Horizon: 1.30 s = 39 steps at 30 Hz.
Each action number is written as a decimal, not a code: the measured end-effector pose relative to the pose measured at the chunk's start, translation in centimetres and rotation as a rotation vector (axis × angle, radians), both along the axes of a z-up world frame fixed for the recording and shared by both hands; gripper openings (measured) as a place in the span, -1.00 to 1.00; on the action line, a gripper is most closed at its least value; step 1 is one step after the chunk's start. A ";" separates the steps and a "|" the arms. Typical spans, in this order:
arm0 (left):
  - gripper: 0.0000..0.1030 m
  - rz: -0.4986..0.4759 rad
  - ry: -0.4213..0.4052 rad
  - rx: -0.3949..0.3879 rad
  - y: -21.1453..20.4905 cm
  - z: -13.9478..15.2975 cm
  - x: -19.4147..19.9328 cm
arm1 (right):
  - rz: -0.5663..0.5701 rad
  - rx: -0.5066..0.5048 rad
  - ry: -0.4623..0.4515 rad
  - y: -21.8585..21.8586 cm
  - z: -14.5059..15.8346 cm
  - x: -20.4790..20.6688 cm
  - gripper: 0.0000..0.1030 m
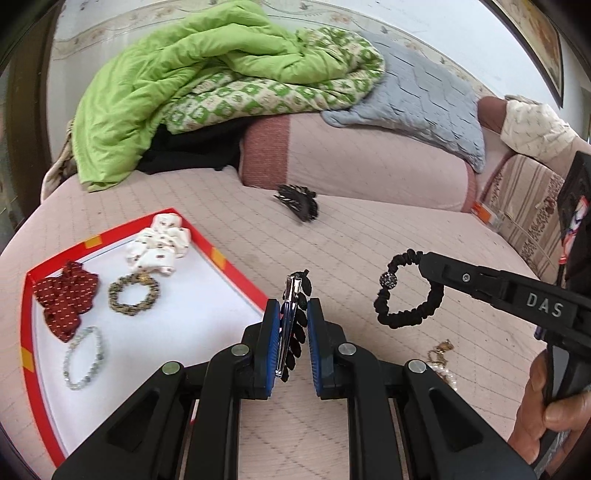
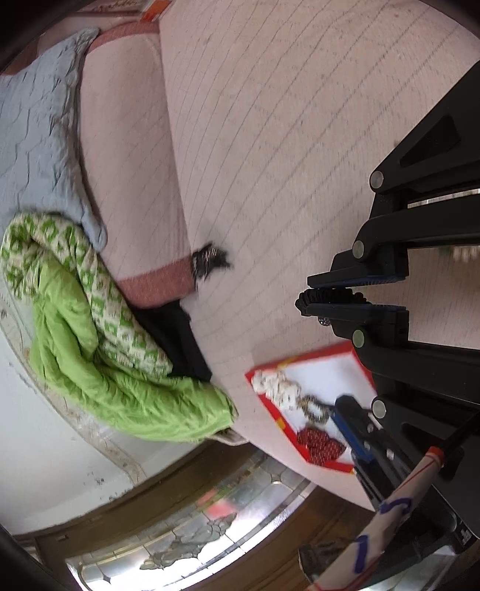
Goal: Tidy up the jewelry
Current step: 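Carry the hair clip and black hair tie over the tray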
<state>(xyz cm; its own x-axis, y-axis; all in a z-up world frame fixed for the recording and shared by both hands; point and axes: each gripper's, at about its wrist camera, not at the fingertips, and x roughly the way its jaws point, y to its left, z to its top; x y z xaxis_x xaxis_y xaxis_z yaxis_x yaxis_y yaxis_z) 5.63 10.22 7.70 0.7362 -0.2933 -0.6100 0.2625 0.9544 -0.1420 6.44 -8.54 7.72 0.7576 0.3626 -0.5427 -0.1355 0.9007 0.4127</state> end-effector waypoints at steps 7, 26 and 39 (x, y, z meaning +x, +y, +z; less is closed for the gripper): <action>-0.72 0.071 -0.002 -0.013 3.8 0.2 0.2 | 0.053 -0.006 -0.016 4.5 0.5 0.6 -0.83; -0.72 0.219 0.087 -0.032 9.9 -1.6 1.7 | 0.143 -0.002 0.016 10.7 -0.9 3.8 -0.83; -0.72 0.251 0.145 -0.020 10.0 -3.2 2.4 | 0.161 0.000 0.078 11.5 -3.3 4.9 -0.83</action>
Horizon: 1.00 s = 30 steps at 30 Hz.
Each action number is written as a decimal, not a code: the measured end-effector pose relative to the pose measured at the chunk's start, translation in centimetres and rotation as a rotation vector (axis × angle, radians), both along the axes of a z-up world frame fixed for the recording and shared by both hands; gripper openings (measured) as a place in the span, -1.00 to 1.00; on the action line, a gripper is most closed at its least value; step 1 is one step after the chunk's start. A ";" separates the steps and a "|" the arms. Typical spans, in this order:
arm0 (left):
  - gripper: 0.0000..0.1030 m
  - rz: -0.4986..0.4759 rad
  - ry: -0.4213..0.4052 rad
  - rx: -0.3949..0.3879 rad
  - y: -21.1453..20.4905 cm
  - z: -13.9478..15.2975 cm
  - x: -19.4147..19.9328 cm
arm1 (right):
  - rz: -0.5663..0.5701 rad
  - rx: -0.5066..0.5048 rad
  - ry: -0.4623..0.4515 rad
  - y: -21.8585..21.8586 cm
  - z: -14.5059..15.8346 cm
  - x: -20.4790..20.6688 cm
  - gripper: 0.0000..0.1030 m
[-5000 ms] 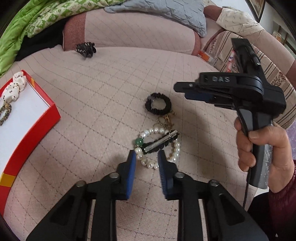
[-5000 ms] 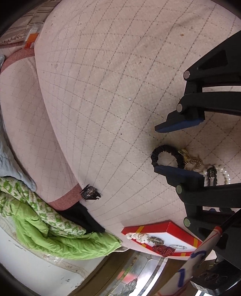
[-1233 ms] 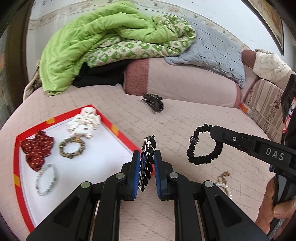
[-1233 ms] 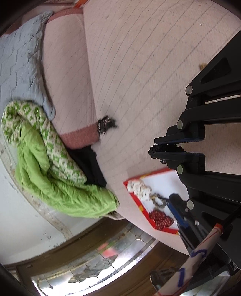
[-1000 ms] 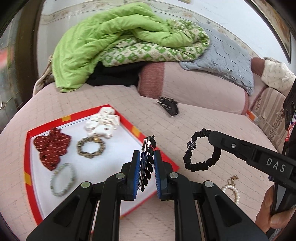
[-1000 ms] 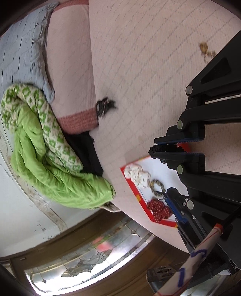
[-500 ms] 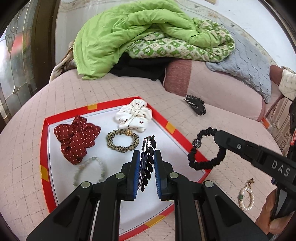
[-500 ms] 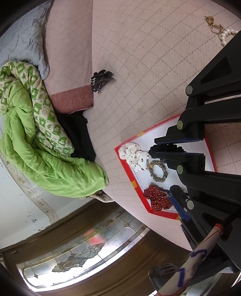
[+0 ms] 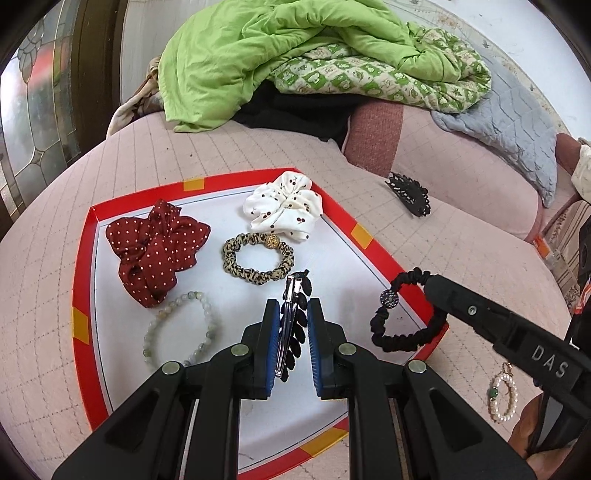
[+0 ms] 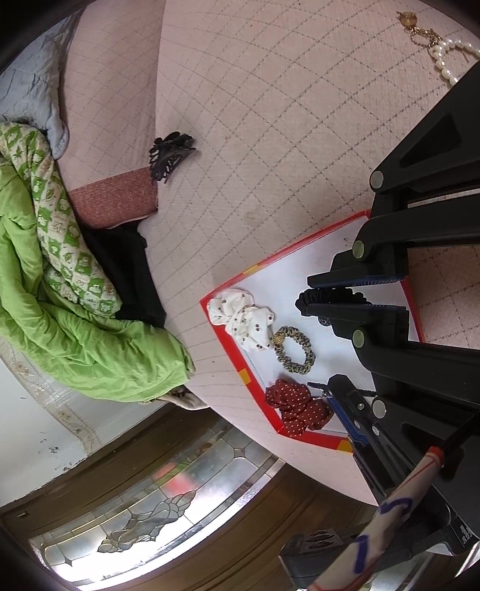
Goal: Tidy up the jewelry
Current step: 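Carry the hair clip and black hair tie over the tray, then lower both items into the tray and open both tools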
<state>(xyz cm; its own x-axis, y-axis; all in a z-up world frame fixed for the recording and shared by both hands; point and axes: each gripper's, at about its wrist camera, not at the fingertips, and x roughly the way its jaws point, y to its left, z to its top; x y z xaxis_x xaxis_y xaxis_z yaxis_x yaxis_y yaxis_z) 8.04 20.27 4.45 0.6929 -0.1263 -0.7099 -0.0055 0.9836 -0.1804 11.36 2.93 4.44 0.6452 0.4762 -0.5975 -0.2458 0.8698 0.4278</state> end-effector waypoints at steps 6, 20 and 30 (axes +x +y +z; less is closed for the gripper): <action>-0.72 -0.003 0.008 0.016 -0.3 -0.2 0.2 | 0.002 -0.012 0.019 0.2 -0.9 0.4 -0.83; -0.72 0.013 0.033 0.029 0.2 -1.0 0.4 | 0.019 -0.048 0.032 1.1 -1.7 0.5 -0.83; -0.72 0.014 0.043 0.032 0.1 -1.4 0.6 | 0.019 -0.052 0.044 1.1 -2.0 0.7 -0.83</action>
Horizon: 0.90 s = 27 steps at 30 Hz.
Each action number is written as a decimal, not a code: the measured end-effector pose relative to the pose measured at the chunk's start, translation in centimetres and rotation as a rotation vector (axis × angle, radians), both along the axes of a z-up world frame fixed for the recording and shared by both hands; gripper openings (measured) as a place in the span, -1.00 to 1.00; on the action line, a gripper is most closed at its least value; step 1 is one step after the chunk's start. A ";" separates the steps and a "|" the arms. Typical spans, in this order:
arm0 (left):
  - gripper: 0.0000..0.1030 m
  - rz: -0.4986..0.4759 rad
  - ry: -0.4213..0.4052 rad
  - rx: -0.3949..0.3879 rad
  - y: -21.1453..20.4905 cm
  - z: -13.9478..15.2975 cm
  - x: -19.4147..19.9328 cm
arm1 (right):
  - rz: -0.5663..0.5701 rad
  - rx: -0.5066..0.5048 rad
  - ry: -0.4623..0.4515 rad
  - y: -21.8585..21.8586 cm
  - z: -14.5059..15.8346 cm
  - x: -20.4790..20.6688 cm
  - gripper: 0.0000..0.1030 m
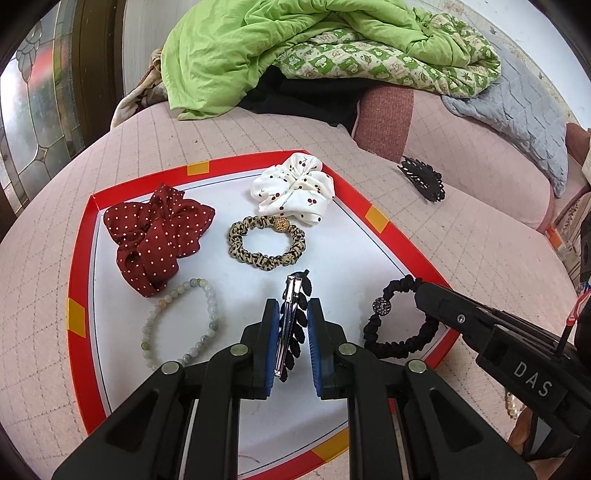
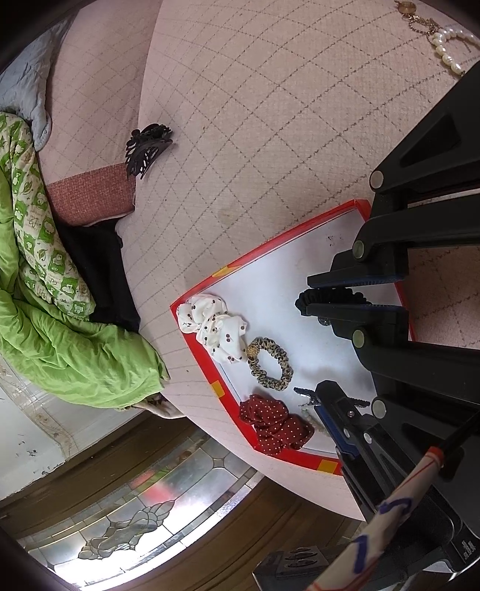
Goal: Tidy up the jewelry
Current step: 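Lower both items into the tray and open both tools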
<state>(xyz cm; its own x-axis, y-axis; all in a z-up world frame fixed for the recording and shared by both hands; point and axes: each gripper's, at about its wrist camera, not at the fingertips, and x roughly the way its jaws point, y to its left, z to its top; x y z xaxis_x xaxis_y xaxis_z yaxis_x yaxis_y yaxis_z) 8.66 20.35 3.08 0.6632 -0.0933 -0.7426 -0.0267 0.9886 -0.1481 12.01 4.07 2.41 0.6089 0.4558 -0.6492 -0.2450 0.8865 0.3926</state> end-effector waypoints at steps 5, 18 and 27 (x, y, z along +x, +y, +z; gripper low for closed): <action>-0.72 0.007 0.003 0.005 0.2 0.0 0.0 | -0.007 -0.005 0.009 -0.1 -0.2 0.1 -0.82; -0.71 0.024 0.027 0.007 0.5 -0.5 0.1 | -0.010 -0.028 0.020 0.0 -0.5 0.2 -0.78; -0.44 0.023 0.041 0.004 0.7 -0.8 0.2 | 0.000 -0.047 0.027 0.4 -0.8 0.2 -0.78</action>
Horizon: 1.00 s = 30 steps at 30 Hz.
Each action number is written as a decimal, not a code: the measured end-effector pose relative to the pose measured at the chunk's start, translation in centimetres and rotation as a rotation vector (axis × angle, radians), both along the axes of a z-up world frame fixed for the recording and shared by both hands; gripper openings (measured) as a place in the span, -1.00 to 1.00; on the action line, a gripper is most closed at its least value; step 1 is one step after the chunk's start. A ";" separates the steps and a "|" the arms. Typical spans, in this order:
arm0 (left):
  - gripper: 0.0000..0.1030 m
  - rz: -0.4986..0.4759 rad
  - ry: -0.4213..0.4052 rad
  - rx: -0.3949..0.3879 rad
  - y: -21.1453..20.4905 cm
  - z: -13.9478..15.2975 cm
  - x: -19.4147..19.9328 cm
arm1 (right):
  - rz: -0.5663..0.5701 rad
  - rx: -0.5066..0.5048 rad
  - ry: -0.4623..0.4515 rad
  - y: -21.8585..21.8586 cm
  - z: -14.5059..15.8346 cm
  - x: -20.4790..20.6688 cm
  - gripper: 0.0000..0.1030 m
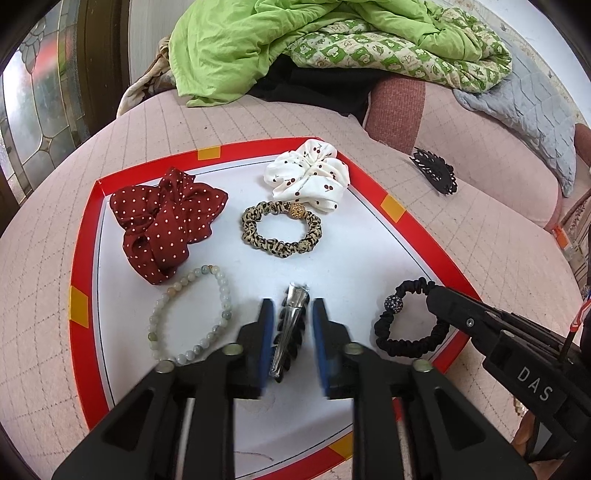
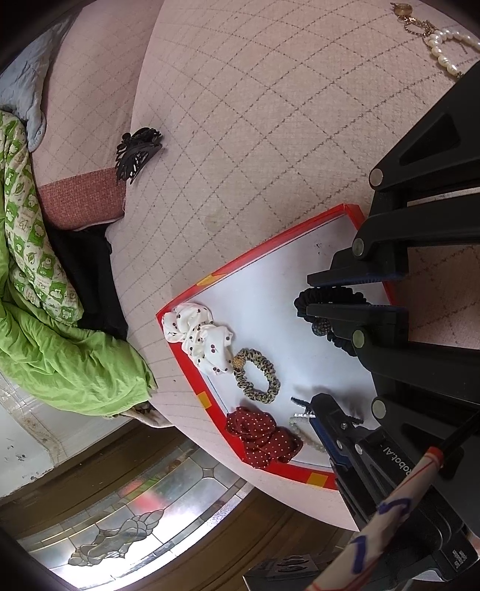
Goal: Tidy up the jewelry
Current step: 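Lower both items into the tray and open both tools, then move both tools back to the pearl necklace and gold pendant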
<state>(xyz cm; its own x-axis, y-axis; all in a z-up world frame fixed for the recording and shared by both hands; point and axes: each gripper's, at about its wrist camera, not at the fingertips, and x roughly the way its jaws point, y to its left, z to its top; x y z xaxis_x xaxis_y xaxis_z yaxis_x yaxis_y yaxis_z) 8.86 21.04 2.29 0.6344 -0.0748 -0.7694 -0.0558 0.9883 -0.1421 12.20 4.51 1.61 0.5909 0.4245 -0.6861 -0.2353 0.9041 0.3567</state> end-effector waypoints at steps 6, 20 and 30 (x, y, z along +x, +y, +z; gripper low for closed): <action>-0.30 0.008 -0.014 -0.004 0.2 0.3 -0.1 | 0.000 0.004 0.000 -0.1 0.2 -0.1 -0.78; -0.28 0.006 -0.083 -0.038 -0.5 2.1 -0.8 | -0.004 0.045 -0.045 -1.0 2.7 -1.2 -0.77; -0.27 -0.064 -0.117 -0.044 -3.5 3.4 -1.2 | -0.057 0.073 -0.042 -3.8 3.9 -2.0 -0.76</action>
<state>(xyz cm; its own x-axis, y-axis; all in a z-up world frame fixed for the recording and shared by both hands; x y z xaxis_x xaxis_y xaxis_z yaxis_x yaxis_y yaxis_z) 7.64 17.57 5.69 0.7126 -0.1503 -0.6853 0.0270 0.9819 -0.1873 10.24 0.67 5.56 0.6432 0.4377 -0.6282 -0.2009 0.8882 0.4132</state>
